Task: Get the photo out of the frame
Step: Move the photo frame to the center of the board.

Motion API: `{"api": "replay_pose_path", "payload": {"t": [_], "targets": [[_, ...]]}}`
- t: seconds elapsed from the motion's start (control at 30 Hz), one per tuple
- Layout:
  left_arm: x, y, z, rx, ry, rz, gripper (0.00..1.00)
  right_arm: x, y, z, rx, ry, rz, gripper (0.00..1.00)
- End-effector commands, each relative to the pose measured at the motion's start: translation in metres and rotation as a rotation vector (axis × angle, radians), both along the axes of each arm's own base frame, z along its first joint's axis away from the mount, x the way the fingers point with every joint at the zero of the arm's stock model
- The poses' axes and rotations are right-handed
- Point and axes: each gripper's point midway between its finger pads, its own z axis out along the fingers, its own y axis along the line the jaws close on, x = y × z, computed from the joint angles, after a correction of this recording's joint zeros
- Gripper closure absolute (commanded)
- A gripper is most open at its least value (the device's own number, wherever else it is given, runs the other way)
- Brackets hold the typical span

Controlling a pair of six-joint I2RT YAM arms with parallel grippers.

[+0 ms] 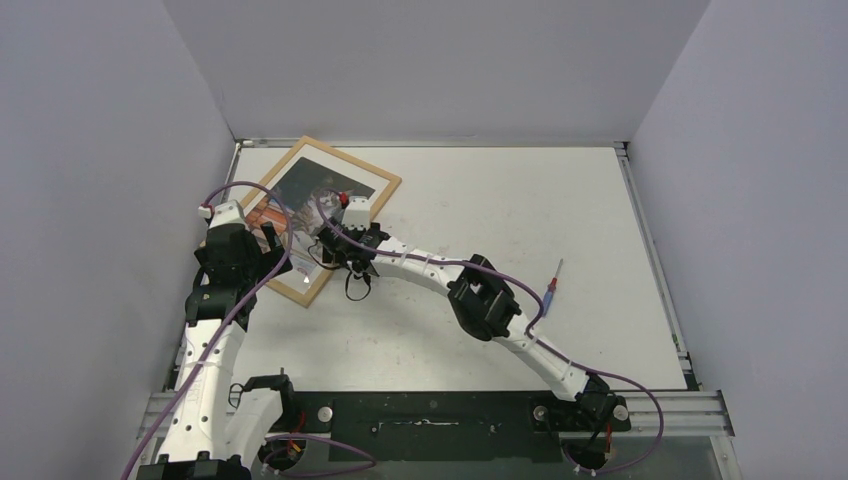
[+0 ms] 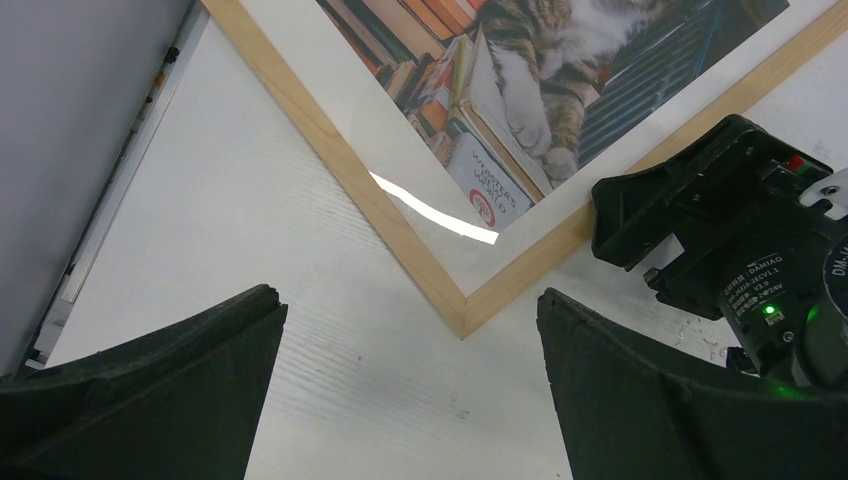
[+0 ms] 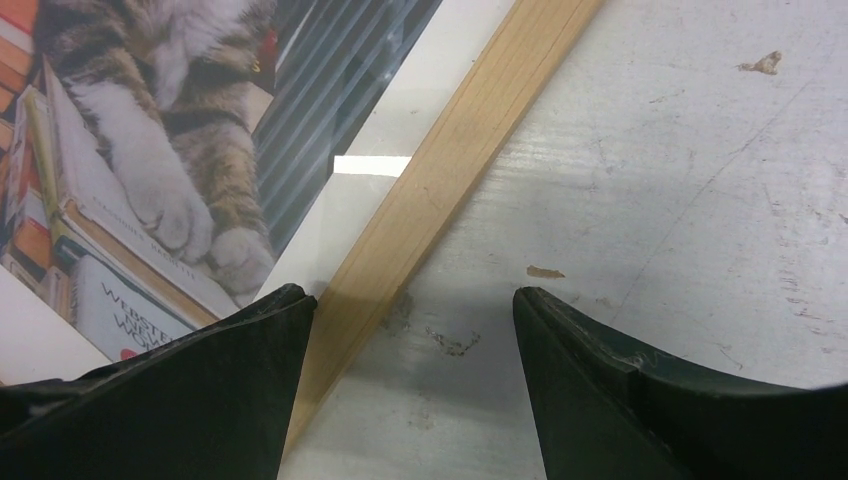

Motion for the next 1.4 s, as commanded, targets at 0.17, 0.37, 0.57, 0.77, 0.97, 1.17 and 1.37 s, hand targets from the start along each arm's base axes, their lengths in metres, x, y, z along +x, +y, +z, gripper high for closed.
{"api": "replay_pose_path", "payload": {"t": [0.17, 0.37, 0.57, 0.77, 0.97, 1.17, 1.37], "targets": [[0.006, 0.005, 0.017, 0.0, -0.058, 0.028, 0.03, -0.015, -0.06, -0.085, -0.294, 0.125, -0.045, 0.27], [0.006, 0.006, 0.016, 0.001, -0.055, 0.035, 0.03, -0.019, -0.074, -0.089, -0.352, 0.132, -0.049, 0.3], [0.006, 0.006, 0.015, -0.001, -0.051, 0.033, 0.03, -0.022, -0.097, -0.081, -0.4, 0.126, -0.084, 0.34], [0.005, 0.004, 0.017, -0.007, -0.064, 0.025, 0.03, -0.036, -0.12, -0.077, -0.395, 0.131, -0.124, 0.35], [0.007, 0.001, 0.015, -0.017, -0.06, 0.013, 0.03, -0.048, -0.151, -0.078, -0.429, 0.131, -0.165, 0.35], [0.008, -0.001, 0.012, -0.028, -0.053, -0.001, 0.03, -0.056, -0.174, -0.074, -0.435, 0.118, -0.192, 0.35], [0.007, -0.004, 0.011, -0.035, -0.053, -0.015, 0.03, -0.067, -0.187, -0.075, -0.429, 0.117, -0.185, 0.35]]}}
